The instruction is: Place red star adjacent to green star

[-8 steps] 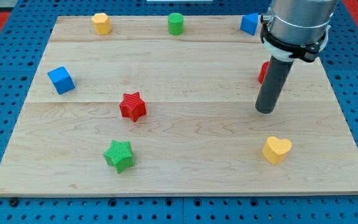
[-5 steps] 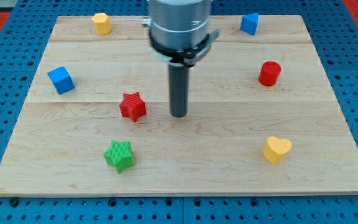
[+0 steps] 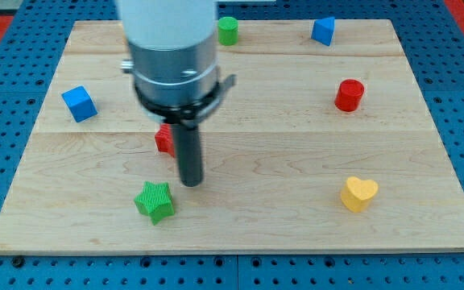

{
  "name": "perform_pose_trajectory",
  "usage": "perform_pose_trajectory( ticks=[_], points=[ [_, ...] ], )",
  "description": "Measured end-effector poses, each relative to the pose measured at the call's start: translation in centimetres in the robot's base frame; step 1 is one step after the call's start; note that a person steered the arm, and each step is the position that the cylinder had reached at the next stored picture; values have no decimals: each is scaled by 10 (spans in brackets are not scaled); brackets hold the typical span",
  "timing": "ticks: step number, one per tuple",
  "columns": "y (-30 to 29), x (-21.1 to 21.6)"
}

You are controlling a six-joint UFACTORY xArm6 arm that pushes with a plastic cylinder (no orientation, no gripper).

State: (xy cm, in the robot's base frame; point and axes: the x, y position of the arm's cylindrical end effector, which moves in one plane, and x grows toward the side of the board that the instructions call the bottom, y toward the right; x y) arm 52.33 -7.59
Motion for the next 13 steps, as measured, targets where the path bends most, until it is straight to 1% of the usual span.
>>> perform_pose_trajectory(
  ticks=[1,2,3,4,5,6,7,8,9,10,11,12,13],
  points=[
    [-38,-28],
    [-75,-45],
    [-24,-69],
    [1,-80],
    [-1,-118],
    [21,-94],
    [22,-60],
    [35,-83],
    [55,-68],
    [55,-22],
    [88,-14],
    [82,-12],
    [80,1]
  ],
)
